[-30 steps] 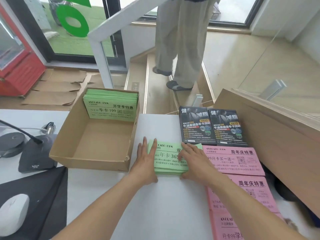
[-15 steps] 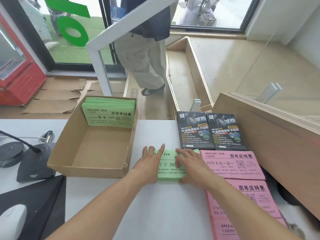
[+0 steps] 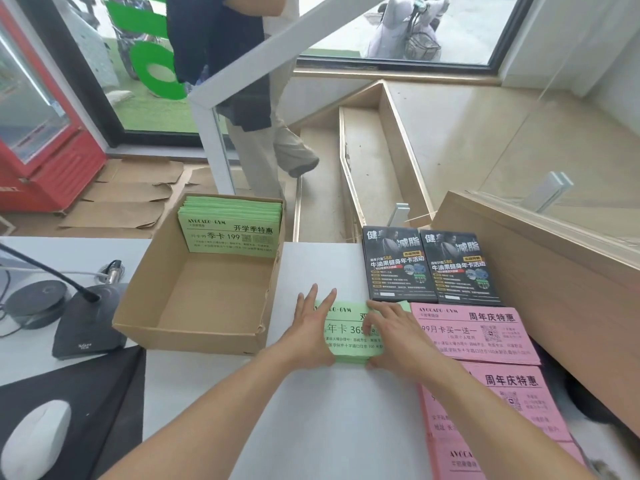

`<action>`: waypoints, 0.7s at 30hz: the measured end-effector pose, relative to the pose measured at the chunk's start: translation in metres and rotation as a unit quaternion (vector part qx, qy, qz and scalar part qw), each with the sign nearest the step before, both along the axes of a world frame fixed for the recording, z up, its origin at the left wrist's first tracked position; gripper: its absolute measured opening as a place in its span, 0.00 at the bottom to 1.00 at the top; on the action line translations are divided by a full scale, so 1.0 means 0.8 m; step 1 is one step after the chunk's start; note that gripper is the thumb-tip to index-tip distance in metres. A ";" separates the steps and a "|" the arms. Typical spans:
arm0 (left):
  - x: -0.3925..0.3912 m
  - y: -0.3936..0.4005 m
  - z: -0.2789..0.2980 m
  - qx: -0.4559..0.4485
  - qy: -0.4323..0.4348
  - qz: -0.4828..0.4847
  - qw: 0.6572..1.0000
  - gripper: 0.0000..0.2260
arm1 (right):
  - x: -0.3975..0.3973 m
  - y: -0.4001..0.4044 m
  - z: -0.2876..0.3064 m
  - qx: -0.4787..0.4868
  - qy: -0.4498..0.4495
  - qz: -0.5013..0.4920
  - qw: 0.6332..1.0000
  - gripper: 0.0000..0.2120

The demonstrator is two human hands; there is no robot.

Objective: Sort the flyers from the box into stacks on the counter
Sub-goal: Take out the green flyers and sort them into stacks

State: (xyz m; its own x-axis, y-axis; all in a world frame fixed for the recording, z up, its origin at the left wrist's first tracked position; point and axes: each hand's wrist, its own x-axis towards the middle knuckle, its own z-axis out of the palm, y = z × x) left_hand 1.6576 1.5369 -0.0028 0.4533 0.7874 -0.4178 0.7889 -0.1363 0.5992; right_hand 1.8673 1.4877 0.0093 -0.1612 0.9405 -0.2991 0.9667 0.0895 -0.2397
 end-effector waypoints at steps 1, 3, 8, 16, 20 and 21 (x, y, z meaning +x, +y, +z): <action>-0.001 -0.002 -0.002 0.005 -0.004 0.004 1.000 0.56 | 0.000 0.000 0.001 -0.002 0.000 0.000 1.000 0.27; -0.001 -0.005 -0.006 0.013 -0.020 0.021 1.000 0.57 | -0.003 -0.001 0.003 0.002 0.002 0.000 1.000 0.28; 0.007 -0.014 -0.009 0.014 -0.040 0.060 0.997 0.60 | -0.008 -0.005 0.006 0.021 0.018 -0.010 1.000 0.25; 0.000 -0.032 -0.012 0.043 -0.071 0.071 0.994 0.52 | -0.016 -0.010 0.006 0.022 0.009 -0.036 0.999 0.19; -0.008 -0.050 0.002 0.098 -0.147 0.089 0.980 0.38 | -0.024 -0.016 0.011 0.034 0.041 -0.062 0.997 0.26; -0.012 -0.055 0.009 0.127 -0.191 0.099 0.968 0.33 | -0.029 -0.017 0.014 0.045 0.062 -0.071 0.995 0.27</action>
State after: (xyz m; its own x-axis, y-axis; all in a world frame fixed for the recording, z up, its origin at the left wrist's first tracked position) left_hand 1.6484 1.4926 0.0041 0.3667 0.9298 -0.0313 0.5417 -0.1860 0.8197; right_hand 1.8441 1.4742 0.0207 -0.0557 0.9784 -0.1991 0.9348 -0.0189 -0.3546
